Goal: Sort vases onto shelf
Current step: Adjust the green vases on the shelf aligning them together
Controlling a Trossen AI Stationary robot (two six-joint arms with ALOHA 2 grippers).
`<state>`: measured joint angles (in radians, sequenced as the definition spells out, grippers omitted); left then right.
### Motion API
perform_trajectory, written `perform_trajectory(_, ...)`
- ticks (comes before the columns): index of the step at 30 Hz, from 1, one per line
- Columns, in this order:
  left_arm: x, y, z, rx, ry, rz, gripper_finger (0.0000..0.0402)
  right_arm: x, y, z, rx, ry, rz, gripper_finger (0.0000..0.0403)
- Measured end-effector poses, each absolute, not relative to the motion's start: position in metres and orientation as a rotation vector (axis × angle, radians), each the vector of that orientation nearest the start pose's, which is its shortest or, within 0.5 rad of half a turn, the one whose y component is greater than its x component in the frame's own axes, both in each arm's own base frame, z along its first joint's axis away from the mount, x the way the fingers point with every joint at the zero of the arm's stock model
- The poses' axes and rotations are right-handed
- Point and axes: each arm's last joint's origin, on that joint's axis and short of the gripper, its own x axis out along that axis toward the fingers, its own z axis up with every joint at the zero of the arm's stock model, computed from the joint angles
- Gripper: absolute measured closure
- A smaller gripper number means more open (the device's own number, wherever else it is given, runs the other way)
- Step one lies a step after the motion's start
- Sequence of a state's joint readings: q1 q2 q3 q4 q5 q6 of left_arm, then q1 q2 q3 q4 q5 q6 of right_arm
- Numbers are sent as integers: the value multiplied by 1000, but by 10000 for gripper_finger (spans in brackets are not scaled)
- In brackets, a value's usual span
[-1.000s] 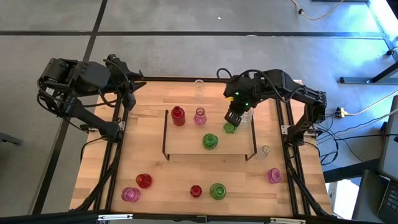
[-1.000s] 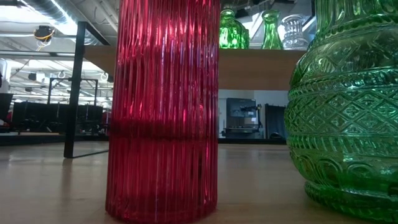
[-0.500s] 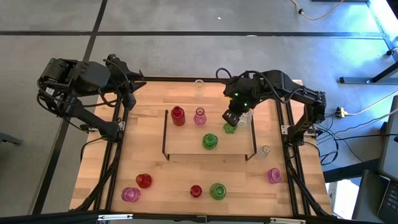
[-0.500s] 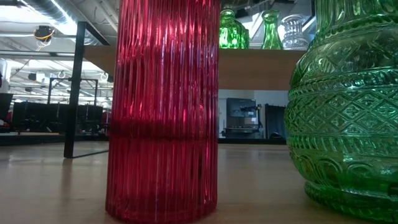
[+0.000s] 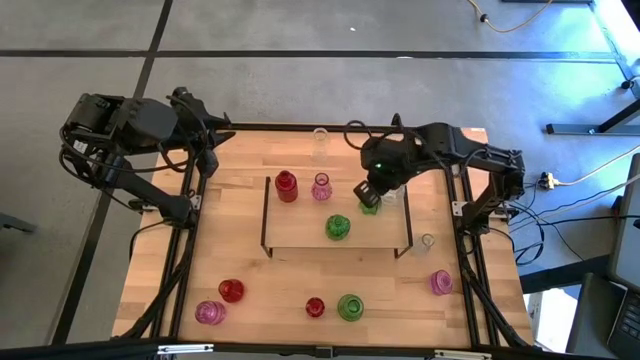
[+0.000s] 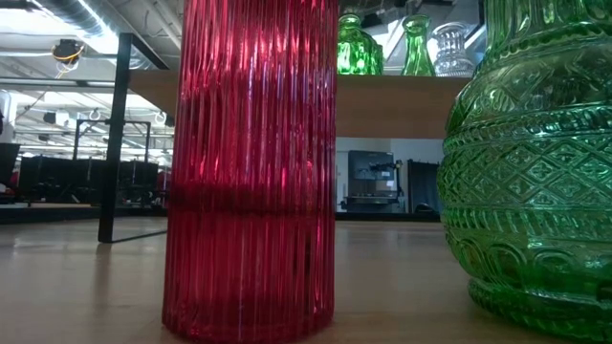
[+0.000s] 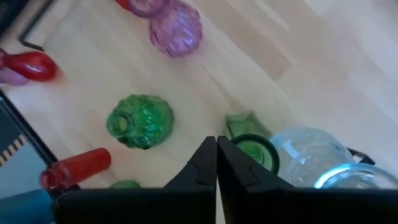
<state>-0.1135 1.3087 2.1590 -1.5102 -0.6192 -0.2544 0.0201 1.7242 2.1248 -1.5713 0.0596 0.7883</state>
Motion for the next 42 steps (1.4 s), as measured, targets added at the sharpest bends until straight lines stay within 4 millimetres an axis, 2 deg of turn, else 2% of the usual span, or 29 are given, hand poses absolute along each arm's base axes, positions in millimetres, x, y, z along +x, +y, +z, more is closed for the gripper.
perform_trajectory(6, 142, 0, 526, -5, 554, 549, 280, 303, 5, 414, 673, 1136, -516, 403)
perform_trajectory(32, 142, 0, 526, -3, 554, 549, 280, 302, 4, 416, 697, 1118, -547, 402)
perform_trajectory(36, 142, 0, 526, -3, 554, 549, 280, 302, 4, 416, 702, 1116, -551, 384)
perform_trajectory(42, 142, 0, 526, -3, 554, 548, 280, 302, 5, 415, 720, 1122, -543, 329)
